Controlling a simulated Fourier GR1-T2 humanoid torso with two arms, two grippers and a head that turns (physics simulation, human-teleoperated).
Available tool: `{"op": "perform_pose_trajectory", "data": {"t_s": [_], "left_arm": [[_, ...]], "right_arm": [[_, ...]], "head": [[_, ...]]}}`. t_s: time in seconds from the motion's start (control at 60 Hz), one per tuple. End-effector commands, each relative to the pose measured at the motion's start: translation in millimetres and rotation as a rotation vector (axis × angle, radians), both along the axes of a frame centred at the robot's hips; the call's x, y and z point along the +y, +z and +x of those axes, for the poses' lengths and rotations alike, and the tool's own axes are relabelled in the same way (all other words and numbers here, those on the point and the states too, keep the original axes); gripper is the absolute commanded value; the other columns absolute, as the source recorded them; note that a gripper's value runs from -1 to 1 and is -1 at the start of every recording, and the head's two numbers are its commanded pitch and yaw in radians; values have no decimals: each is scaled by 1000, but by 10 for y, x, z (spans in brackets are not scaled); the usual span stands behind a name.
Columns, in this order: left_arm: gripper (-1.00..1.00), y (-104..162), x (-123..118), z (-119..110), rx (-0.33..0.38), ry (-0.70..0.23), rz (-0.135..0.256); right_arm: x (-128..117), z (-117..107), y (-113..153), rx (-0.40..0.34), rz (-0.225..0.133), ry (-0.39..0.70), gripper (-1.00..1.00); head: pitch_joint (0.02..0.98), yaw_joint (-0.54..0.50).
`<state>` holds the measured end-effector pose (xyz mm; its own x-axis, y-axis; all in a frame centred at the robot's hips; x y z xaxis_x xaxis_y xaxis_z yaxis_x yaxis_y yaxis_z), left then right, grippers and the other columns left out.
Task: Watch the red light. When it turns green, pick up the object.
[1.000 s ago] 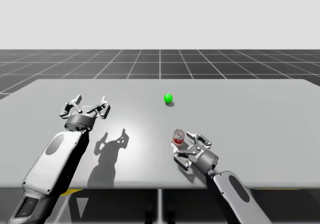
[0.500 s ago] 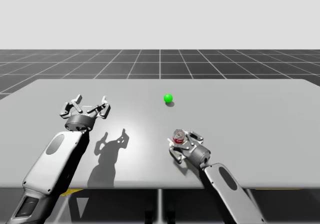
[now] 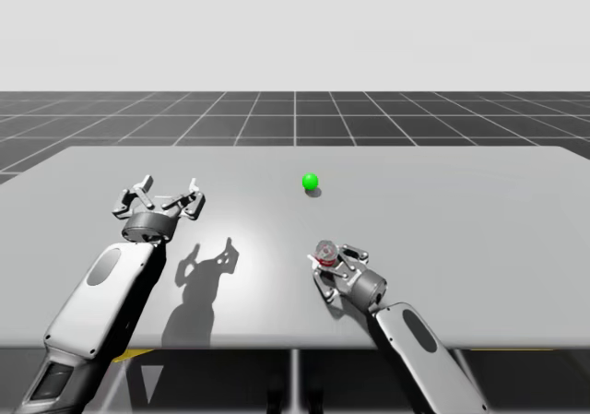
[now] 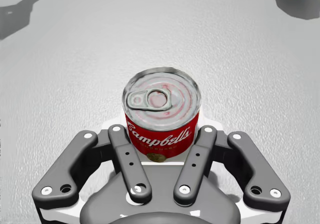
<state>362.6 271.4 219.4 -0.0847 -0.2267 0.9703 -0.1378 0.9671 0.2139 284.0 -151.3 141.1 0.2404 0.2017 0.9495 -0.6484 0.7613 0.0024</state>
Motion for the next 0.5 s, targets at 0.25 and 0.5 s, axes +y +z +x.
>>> {"op": "perform_pose_trajectory", "data": {"t_s": [0.25, 0.5], "left_arm": [[-1000, -19, -8, 4, 2, 1, 1], [-1000, -13, -8, -2, 0, 1, -1]], "right_arm": [[-75, 42, -66, -21, -25, -102, 1000], [-99, 60, 121, -78, 0, -124, 1000]], "head": [[467, -156], [456, -162]]}}
